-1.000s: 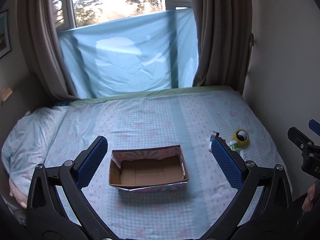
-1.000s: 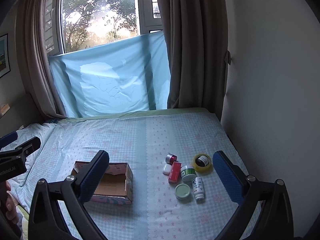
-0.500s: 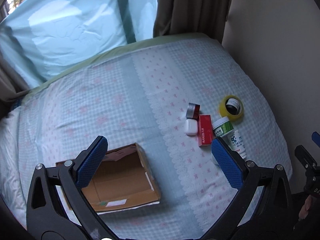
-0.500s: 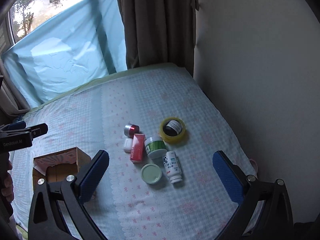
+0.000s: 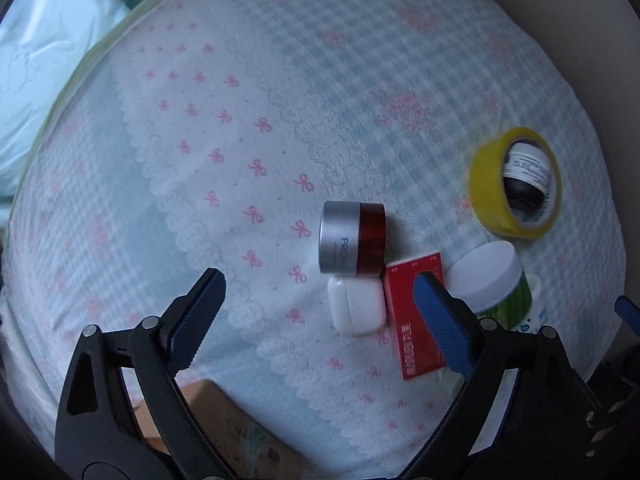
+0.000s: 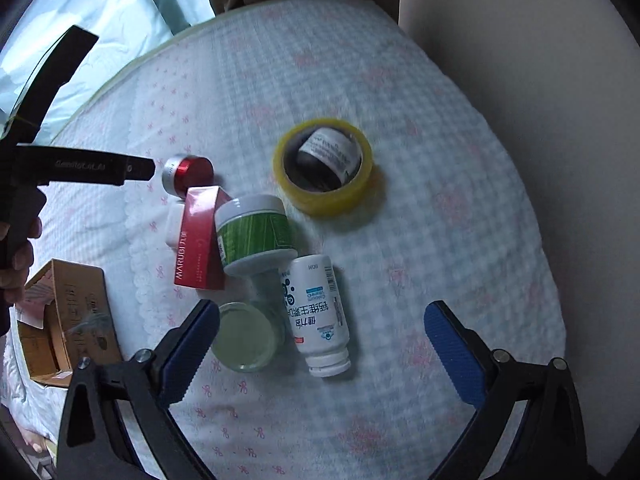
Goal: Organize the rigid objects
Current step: 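Grasp the silver-red tin with left tool while right tool grasps white vitamin bottle, then carry the tin and bottle in both tools over the cardboard box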
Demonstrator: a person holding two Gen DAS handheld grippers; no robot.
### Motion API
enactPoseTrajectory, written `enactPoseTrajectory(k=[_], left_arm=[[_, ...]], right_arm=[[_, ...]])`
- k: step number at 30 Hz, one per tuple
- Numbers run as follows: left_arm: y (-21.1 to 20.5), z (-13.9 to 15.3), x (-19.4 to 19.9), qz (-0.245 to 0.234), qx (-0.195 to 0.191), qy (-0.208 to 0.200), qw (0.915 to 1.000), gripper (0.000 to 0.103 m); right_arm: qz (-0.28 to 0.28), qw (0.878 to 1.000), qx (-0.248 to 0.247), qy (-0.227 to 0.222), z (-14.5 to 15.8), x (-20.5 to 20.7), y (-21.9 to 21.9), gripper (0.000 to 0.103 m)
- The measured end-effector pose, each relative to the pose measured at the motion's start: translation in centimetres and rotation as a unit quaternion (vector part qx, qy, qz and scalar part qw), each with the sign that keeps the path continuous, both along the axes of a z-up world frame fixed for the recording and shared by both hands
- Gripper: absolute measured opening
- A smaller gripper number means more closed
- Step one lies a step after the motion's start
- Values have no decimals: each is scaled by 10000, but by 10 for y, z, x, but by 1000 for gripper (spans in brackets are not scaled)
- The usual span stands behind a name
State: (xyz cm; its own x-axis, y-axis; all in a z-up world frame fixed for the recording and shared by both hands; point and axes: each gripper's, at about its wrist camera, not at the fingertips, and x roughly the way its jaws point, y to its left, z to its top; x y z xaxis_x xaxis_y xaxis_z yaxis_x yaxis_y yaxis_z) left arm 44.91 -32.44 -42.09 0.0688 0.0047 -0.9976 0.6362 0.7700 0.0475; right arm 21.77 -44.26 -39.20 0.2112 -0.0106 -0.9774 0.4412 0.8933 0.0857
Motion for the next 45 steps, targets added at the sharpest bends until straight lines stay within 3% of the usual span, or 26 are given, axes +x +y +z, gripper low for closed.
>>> enactPoseTrajectory(k=[3, 5, 13, 16, 19, 21, 26, 39, 45], left_arm=[[-12, -32, 8, -121, 269, 180, 9994, 89], [-16, -48, 11, -93, 339, 351, 9988, 81], [-22, -86, 19, -47, 443, 717, 9964, 70], [-28, -97, 17, -151, 448, 825, 9955, 57], [-42, -102, 12, -297, 585, 813, 9945, 50], [-53, -106, 9, -345, 575, 865, 9940, 39], [-70, -114, 2, -350, 641, 778, 9943, 38], [-78, -76, -9, -172, 438, 390, 9981, 38], [-82, -17, -34, -182, 230, 108, 9995, 38]], right_arm=[[15, 9993, 181, 335, -32, 14, -1, 89], [26, 9984, 259, 511, -47, 20, -2, 84], [130, 9950, 318, 940, -80, 23, -1, 74], [243, 9935, 321, 1067, -90, 23, 4, 66], [380, 9915, 311, 1205, -100, 21, 9, 55], [407, 9911, 347, 1220, -103, 21, 11, 50], [540, 9907, 199, 1235, -111, 24, 17, 48], [548, 9927, 65, 1071, -99, 21, 31, 48], [439, 9957, 1, 817, -64, 1, 28, 48]])
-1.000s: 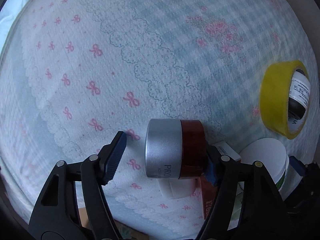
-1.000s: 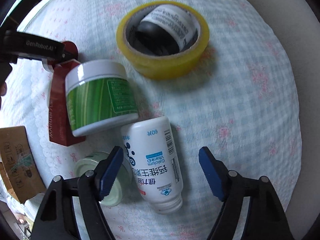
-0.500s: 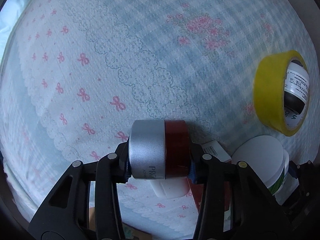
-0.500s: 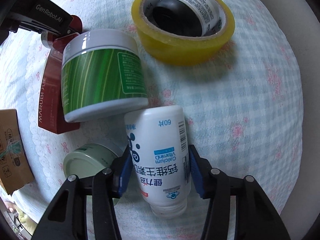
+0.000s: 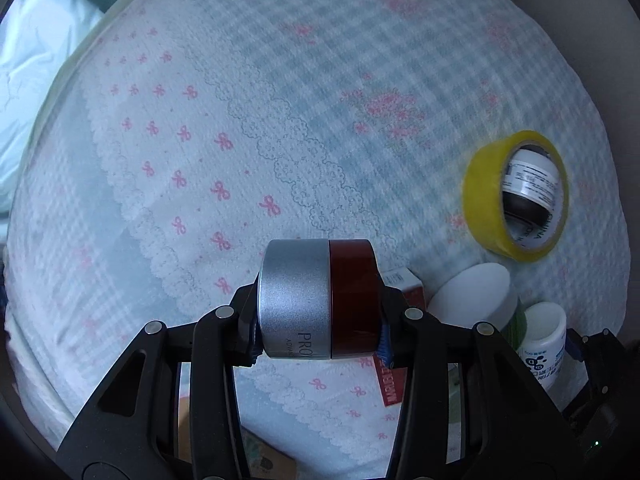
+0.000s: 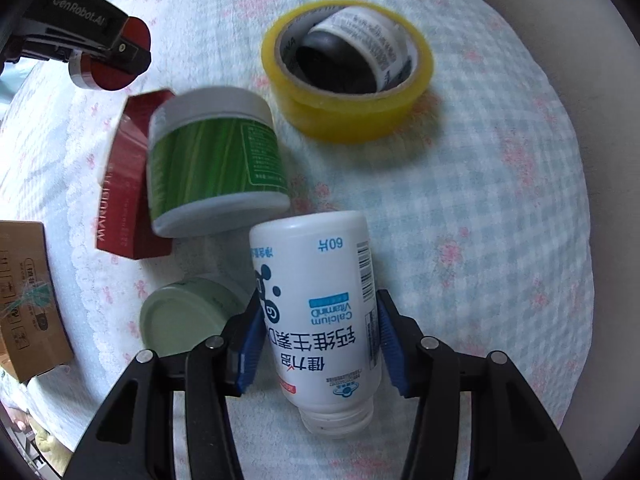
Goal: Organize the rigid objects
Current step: 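Carry the tin and bottle in both tools over the cardboard box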
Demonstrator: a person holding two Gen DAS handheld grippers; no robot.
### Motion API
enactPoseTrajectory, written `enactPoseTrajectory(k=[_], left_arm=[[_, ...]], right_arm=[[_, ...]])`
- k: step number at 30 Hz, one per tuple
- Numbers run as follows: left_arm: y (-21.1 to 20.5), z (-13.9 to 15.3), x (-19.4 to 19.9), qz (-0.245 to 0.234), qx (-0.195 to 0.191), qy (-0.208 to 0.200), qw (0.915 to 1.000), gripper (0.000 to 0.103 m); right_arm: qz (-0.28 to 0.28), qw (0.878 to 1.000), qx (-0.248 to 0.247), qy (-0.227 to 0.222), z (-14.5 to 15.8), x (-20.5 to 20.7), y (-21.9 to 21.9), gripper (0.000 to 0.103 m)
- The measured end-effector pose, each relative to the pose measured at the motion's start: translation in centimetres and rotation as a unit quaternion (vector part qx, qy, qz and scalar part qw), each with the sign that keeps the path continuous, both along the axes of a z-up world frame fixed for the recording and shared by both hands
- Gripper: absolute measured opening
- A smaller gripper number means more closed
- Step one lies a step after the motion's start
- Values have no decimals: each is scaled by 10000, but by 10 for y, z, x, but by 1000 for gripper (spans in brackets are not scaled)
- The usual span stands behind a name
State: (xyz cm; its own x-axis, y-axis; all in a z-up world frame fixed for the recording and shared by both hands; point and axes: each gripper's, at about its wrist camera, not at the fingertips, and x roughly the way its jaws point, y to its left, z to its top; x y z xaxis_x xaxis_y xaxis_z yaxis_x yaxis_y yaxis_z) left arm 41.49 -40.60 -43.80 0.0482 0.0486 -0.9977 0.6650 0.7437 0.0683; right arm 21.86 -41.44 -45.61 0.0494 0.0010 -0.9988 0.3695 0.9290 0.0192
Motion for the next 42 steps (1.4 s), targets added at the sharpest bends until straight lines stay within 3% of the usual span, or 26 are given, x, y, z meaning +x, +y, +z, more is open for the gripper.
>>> enactPoseTrajectory(k=[5, 7, 11, 17, 22, 27, 31, 36, 42], left_arm=[[16, 66, -25, 104, -275, -262, 9992, 38], [51, 110, -26, 136, -412, -381, 9983, 38], [88, 166, -39, 294, -700, -520, 9958, 38], [161, 245, -61, 701, -1038, -750, 9893, 38], [244, 280, -76, 1308, -1173, -965, 9797, 38], [334, 287, -80, 1927, -1207, -1036, 9683, 38], [403, 278, -79, 2175, -1084, -1041, 9644, 38], [470, 256, -69, 2142, -902, -975, 9677, 38], [521, 211, -49, 1897, -800, -584, 9768, 38]], right_arm=[[-15, 9996, -58, -289, 54, -7, 5, 48], [-19, 9992, -54, -394, 80, -14, 7, 48], [-16, 9980, 44, -630, 133, -19, 5, 48], [588, 9937, 142, -947, 205, -12, 41, 48], [1281, 9849, 123, -1158, 243, 0, 90, 48], [1781, 9745, 318, -1326, 259, 21, 153, 48], [1936, 9703, 536, -1348, 259, 39, 211, 48], [1875, 9706, 783, -1288, 247, 63, 278, 48], [1439, 9746, 1310, -1112, 215, 93, 341, 48]])
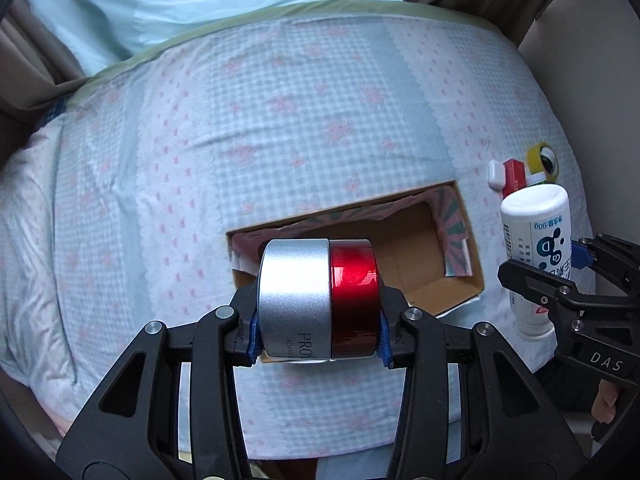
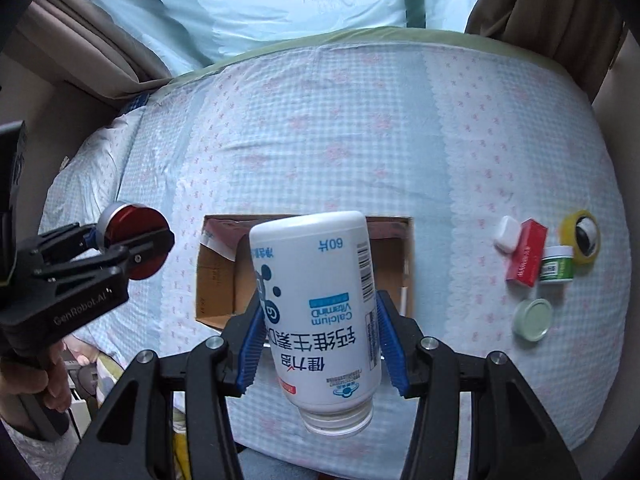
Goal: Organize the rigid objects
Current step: 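Carry the tin and bottle in both tools over the cardboard box, then open both tools to drop the tin and bottle into the box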
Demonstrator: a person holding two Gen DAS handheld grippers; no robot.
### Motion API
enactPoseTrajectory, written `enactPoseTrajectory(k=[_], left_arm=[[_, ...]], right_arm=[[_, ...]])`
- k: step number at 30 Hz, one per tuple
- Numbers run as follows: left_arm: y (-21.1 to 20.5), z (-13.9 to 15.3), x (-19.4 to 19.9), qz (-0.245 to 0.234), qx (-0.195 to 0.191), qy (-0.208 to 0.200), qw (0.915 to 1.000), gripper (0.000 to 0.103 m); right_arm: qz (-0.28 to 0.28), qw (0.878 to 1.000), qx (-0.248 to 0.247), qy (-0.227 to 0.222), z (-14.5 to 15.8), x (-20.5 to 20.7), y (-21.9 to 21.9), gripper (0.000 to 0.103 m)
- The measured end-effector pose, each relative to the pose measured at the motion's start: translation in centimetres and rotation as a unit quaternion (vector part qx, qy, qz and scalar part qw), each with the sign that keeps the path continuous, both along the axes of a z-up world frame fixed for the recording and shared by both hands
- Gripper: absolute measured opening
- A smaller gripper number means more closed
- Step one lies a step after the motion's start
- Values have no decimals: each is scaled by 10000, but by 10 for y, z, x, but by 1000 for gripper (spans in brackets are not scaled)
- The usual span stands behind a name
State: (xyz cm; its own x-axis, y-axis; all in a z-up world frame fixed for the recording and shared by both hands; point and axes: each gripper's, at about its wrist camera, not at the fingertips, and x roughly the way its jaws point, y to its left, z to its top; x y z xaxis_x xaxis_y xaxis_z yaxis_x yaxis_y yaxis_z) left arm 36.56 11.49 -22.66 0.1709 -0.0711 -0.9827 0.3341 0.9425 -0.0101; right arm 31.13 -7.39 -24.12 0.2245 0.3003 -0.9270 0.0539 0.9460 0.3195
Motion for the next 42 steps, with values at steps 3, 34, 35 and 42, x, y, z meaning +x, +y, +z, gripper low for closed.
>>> enactPoseTrajectory(k=[3, 34, 35, 42], left_arm=[[9, -31, 13, -198, 79, 218, 9995, 38], [-32, -214, 20, -1702, 755, 827, 9790, 41], [-35, -208, 18, -1804, 844, 665, 9777, 58], [-26, -184, 22, -1500, 605, 391, 9860, 103]], right_arm=[[-262, 9993, 175, 223, -24, 14, 20, 48], [614, 9948, -616, 534, -191, 28, 41, 49], [628, 9947, -699, 405, -189, 26, 42, 50], [556, 9941, -718, 587, -195, 5, 31, 103]])
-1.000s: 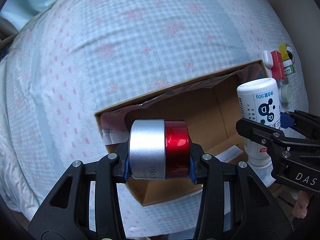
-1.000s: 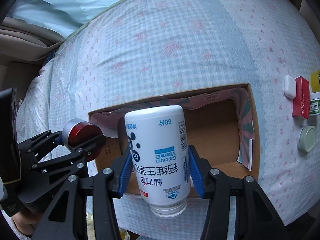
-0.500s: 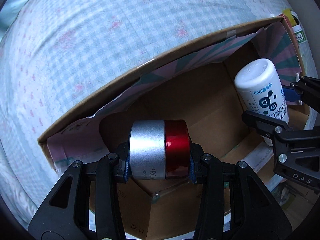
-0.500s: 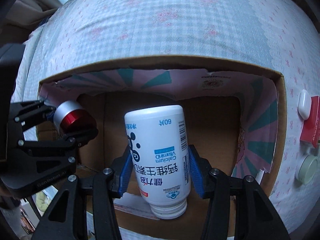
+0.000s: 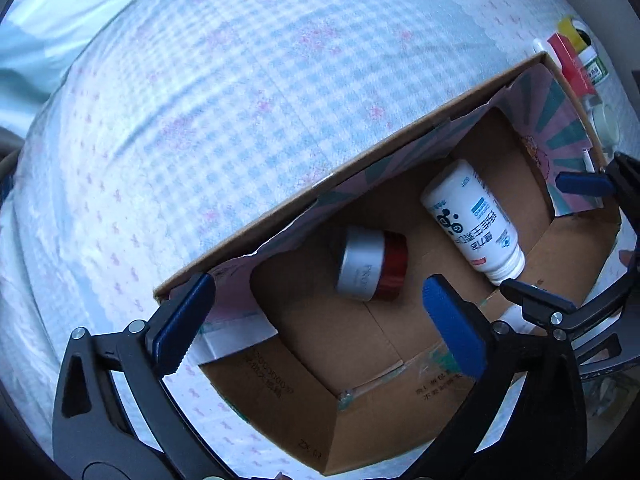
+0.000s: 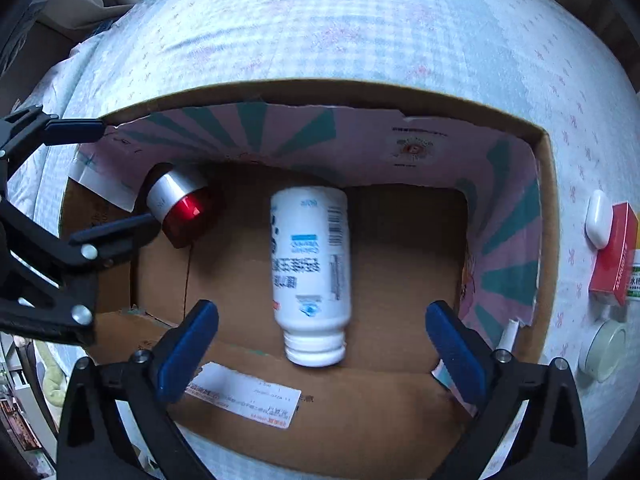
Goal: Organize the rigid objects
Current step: 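Open both tools to drop the tin and bottle into the box, then move both tools back toward the remaining items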
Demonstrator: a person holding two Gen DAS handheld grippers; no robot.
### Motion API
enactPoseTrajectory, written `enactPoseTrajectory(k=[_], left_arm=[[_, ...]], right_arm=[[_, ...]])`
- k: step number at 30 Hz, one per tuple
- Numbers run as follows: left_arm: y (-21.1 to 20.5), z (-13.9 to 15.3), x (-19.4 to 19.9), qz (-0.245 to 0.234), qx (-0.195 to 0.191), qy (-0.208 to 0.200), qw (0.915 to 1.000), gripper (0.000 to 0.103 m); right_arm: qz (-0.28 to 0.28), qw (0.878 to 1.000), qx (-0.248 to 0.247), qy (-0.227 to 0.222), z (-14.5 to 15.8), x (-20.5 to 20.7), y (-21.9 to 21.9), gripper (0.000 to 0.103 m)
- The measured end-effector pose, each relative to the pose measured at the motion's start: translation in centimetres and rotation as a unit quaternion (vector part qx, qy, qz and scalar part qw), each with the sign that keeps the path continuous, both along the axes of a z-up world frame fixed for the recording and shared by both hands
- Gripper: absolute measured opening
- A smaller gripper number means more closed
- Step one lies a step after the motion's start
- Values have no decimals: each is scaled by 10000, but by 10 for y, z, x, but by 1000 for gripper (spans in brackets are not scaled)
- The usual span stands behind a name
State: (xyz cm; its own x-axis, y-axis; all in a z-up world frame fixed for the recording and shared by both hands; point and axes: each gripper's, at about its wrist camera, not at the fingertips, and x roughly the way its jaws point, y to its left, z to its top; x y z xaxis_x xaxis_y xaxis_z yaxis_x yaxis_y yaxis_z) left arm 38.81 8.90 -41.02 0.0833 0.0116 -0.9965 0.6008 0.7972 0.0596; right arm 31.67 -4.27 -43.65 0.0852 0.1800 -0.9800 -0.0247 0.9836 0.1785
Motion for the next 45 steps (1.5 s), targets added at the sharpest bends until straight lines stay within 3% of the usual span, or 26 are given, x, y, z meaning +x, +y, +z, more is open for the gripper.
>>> enactPoseTrajectory(k=[10, 17, 21, 31, 38, 45], left_arm=[[18, 4, -4, 115, -59, 98, 9999, 103], [27, 34, -13, 250, -187, 2, 9995, 103], [30, 71, -25, 373, -398, -137, 9984, 103], [41, 173, -71, 888, -542, -976, 9898, 103], [4, 211, -133, 1389, -560, -1386, 9790, 103], [-75, 219, -191, 2069, -728, -1415, 9653, 103]], right_arm=[[-83, 9999, -68, 112, 11, -5, 2, 103], [-144, 9997, -221, 19, 40, -2, 8, 103], [-127, 9993, -330, -95, 79, -13, 9, 103], [155, 9946, -482, -906, 192, -60, -9, 103], [79, 9871, -511, -1514, 240, -112, -65, 103], [111, 9857, -332, -1650, 249, -140, -171, 103]])
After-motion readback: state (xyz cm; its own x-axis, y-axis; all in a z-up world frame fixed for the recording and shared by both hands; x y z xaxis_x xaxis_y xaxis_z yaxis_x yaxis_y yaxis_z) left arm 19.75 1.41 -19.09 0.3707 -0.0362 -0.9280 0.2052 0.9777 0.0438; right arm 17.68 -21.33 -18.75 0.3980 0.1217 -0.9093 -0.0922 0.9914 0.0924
